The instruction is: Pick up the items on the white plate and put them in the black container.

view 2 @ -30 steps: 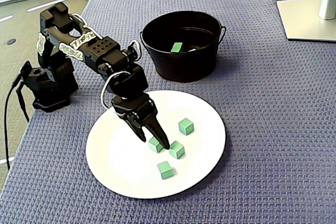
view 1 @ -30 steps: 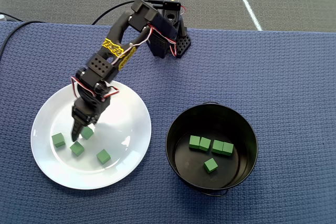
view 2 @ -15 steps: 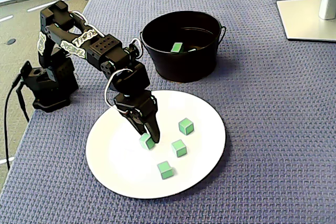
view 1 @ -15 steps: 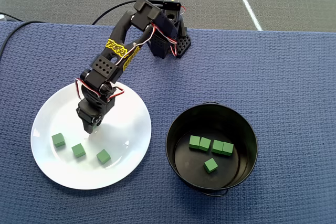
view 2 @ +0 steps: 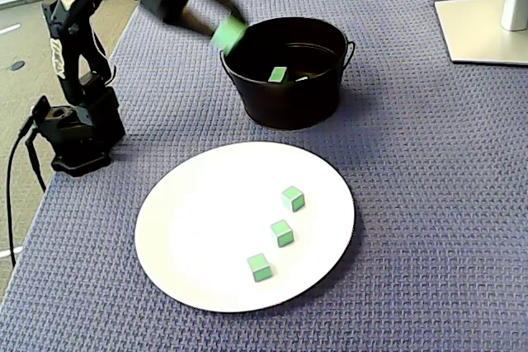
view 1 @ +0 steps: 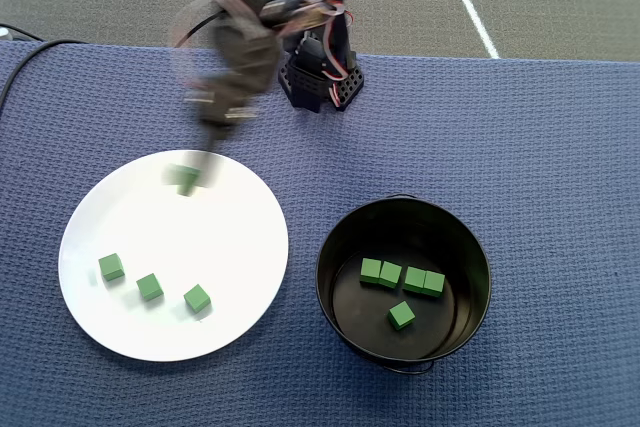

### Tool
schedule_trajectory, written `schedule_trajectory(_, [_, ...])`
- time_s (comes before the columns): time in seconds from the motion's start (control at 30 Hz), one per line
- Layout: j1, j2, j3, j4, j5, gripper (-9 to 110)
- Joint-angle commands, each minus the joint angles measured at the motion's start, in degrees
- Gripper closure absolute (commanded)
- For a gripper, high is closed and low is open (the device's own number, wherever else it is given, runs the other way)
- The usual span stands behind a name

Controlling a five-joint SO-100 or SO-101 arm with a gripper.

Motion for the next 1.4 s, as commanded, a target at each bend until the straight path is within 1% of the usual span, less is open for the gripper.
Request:
schedule_trajectory(0.0, [-24.4,2.7,-1.1,3.1,-11.1,102])
schedule_trajectory(0.07, [-30.3,0.2,2.9,4.5,-11.7,102])
schedule_trajectory(0.13, [-33.5,-1.8,9.4,4.1,-9.1,102])
schedule_trajectory(0.2, [-36.3,-3.8,17.5,3.3,-9.4,102])
schedule_trajectory(0.3, [-37.4,-7.1,28.1,-1.8,-6.9,102])
schedule_trajectory(0.4, [-37.3,-7.6,37.3,-8.2,-6.9,102])
schedule_trajectory(0.43, [-36.9,-7.2,39.4,-9.7,-7.2,93])
schedule_trajectory(0.47, [-36.5,-6.6,40.3,-10.1,-7.4,80])
schedule_trajectory(0.5, [-35.9,-5.8,40.3,-10.1,-7.1,73])
schedule_trajectory(0.53, [-35.2,-4.9,38.9,-9.2,-6.6,67])
schedule_trajectory(0.6, [-33.7,-2.0,32.1,-4.0,-6.2,63])
schedule_trajectory(0.67, [-30.7,1.1,18.7,3.9,-4.4,61])
schedule_trajectory(0.77, [-20.7,2.3,-6.7,13.1,-1.1,64])
schedule_trajectory(0.8, [-16.3,2.4,-12.3,14.5,-1.4,65])
schedule_trajectory(0.87, [-5.2,3.2,-16.6,14.5,-2.4,67])
schedule_trajectory(0.97, [11.7,2.7,-11.7,11.7,-1.9,67])
schedule_trajectory(1.07, [23.0,0.1,1.1,3.4,-3.4,69])
schedule_trajectory(1.13, [28.0,-3.0,8.9,-2.4,0.6,72])
schedule_trajectory(1.23, [29.4,-8.5,18.5,-8.9,6.9,72])
schedule_trajectory(1.37, [25.1,-12.4,27.9,-10.5,20.5,71])
